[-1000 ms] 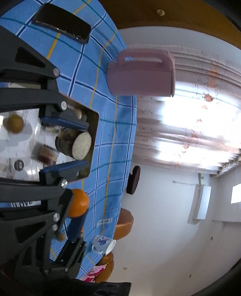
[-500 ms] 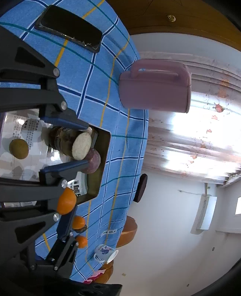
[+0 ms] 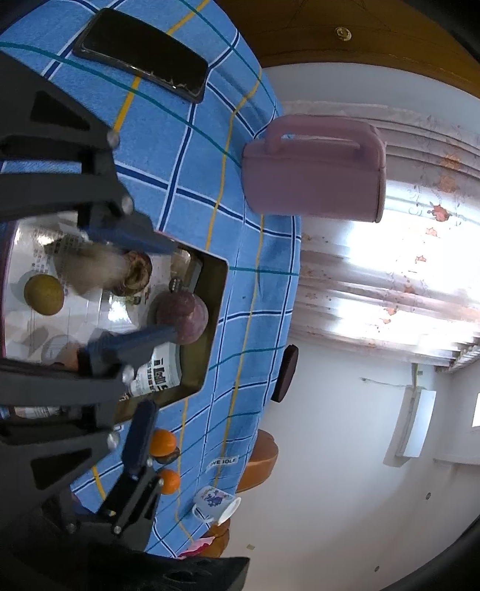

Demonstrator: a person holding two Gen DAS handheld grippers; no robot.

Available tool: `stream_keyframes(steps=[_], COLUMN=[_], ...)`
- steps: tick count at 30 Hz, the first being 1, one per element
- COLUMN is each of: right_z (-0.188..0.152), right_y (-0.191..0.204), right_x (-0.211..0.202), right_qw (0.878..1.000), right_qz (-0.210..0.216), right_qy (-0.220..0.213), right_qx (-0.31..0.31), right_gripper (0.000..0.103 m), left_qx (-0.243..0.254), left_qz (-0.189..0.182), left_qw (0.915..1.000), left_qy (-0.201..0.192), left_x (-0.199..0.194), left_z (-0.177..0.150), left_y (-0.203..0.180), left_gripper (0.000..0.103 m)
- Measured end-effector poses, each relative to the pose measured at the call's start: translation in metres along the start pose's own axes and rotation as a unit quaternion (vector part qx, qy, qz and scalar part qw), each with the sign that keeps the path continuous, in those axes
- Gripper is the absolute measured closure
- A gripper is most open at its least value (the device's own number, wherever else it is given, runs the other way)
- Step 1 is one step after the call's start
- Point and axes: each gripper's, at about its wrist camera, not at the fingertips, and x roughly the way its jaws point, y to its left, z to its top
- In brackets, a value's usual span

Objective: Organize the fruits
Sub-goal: 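Move both grippers back over the remaining fruits on the table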

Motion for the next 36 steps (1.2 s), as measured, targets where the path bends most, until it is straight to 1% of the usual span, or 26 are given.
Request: stream_keyframes(steps=[2, 5, 7, 9, 11, 14, 16, 18, 23, 25, 26, 27, 28, 29, 30, 32, 36], right_z=[-0.004, -0.015, -0.025, -0.037, -0.051, -0.068, -0.074, -0.079, -0.084, -0.083, -0.084, -0.085, -0.086, -0.087, -0.087, -0.086, -0.079], right_y=[-0.009, -0.032, -0.055, -0.083, -0.111, -0.143, -0.155, -0.162, -0.166, -0.165, -0.165, -0.167, -0.169, -0.172, -0.173, -0.176, -0.177], right_x=[-0.011, -0.032, -0.046, -0.062, -0.075, -0.089, -0.093, -0.091, -0.08, -0.073, -0.069, -0.065, -0.062, -0.06, -0.06, -0.061, -0.074], right_qw=[1.0, 0.999, 0.996, 0.992, 0.984, 0.975, 0.972, 0.971, 0.974, 0.975, 0.975, 0.975, 0.974, 0.973, 0.973, 0.973, 0.974], right_qz=[-0.017, -0.045, -0.074, -0.109, -0.148, -0.18, -0.184, -0.179, -0.151, -0.145, -0.142, -0.136, -0.13, -0.13, -0.132, -0.13, -0.142], right_qy=[-0.005, -0.008, -0.002, 0.008, 0.017, 0.033, 0.041, 0.051, 0.072, 0.085, 0.091, 0.1, 0.107, 0.112, 0.113, 0.108, 0.066], right_qx=[0.007, 0.022, 0.04, 0.068, 0.095, 0.129, 0.143, 0.151, 0.153, 0.145, 0.144, 0.146, 0.15, 0.153, 0.153, 0.157, 0.163], right_gripper=[0.052, 0.052, 0.052, 0.052, 0.052, 0.052, 0.052, 0.052, 0.052, 0.052, 0.056, 0.063, 0.067, 0.072, 0.074, 0.074, 0.075], left_qx=[-0.003, 0.006, 0.016, 0.028, 0.039, 0.057, 0.07, 0.08, 0.099, 0.104, 0.107, 0.11, 0.112, 0.114, 0.116, 0.119, 0.122], left_qz=[0.001, -0.009, -0.022, -0.033, -0.047, -0.063, -0.069, -0.075, -0.078, -0.079, -0.08, -0.079, -0.081, -0.084, -0.086, -0.087, -0.091], left_qw=[1.0, 0.9998, 0.9995, 0.9989, 0.9981, 0.9964, 0.9951, 0.994, 0.992, 0.9915, 0.991, 0.9907, 0.9904, 0.9899, 0.9894, 0.9889, 0.9877], left_qy=[-0.008, -0.014, -0.016, -0.016, -0.013, -0.004, 0.003, 0.007, 0.005, 0.007, 0.008, 0.01, 0.012, 0.014, 0.018, 0.023, 0.035], left_x=[-0.004, -0.008, -0.011, -0.011, -0.01, -0.006, -0.003, -0.001, 0.0, 0.003, 0.005, 0.008, 0.01, 0.012, 0.014, 0.018, 0.028], left_z=[0.0, 0.001, 0.0, -0.001, -0.002, -0.004, -0.006, -0.007, -0.004, -0.002, -0.002, -0.001, -0.001, -0.001, -0.001, -0.002, -0.003], left_y=[-0.004, -0.016, -0.029, -0.043, -0.057, -0.078, -0.091, -0.102, -0.12, -0.125, -0.128, -0.131, -0.133, -0.136, -0.138, -0.142, -0.153], left_gripper=[0.031, 0.031, 0.03, 0.026, 0.026, 0.026, 0.025, 0.021, 0.013, 0.013, 0.013, 0.013, 0.013, 0.013, 0.013, 0.013, 0.013])
